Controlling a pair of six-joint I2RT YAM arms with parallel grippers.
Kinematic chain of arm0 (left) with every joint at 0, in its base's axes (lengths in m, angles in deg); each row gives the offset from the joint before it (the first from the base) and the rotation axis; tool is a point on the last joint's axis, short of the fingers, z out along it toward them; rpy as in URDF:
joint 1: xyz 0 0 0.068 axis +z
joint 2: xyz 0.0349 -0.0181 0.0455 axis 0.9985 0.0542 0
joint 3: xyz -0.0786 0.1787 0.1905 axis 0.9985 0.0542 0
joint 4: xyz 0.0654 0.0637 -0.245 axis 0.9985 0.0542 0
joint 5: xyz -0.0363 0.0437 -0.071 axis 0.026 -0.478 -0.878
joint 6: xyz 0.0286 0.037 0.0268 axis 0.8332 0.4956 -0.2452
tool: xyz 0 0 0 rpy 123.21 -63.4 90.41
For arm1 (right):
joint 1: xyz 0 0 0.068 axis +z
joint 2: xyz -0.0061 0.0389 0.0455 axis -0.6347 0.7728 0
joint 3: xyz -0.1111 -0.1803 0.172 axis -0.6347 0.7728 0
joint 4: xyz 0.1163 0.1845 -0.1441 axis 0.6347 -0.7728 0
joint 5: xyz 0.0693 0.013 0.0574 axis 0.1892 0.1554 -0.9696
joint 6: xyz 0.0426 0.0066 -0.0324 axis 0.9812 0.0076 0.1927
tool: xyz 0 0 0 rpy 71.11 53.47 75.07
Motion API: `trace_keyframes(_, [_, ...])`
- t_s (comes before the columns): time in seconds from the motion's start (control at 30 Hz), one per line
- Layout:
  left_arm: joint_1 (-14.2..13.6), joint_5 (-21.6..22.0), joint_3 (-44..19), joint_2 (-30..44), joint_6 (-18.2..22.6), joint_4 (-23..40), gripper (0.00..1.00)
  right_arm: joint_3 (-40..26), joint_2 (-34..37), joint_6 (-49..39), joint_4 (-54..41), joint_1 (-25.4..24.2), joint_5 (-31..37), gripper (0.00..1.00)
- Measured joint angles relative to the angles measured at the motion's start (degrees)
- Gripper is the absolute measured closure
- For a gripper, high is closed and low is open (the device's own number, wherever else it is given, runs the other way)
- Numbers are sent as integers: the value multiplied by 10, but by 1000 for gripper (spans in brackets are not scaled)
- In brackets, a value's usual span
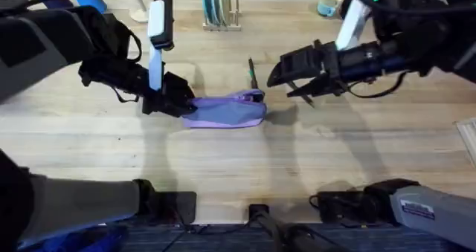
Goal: Unzip the bag, pick up the pens from the table one at a time and place them inside, then zip the bag closed.
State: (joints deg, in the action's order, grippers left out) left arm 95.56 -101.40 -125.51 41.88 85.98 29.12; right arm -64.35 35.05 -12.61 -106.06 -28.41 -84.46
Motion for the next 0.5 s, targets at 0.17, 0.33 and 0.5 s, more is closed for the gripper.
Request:
trace_keyframes(0.17, [0,0,0,0,0,0,958,0,42,-3,24,12,0,5])
trace_keyframes(0.33, [0,0,0,0,0,0,958,0,89,1,33,35,0,5])
trace_keyframes(0.5, [0,0,0,0,0,0,958,0,103,23,88,67,-2,5])
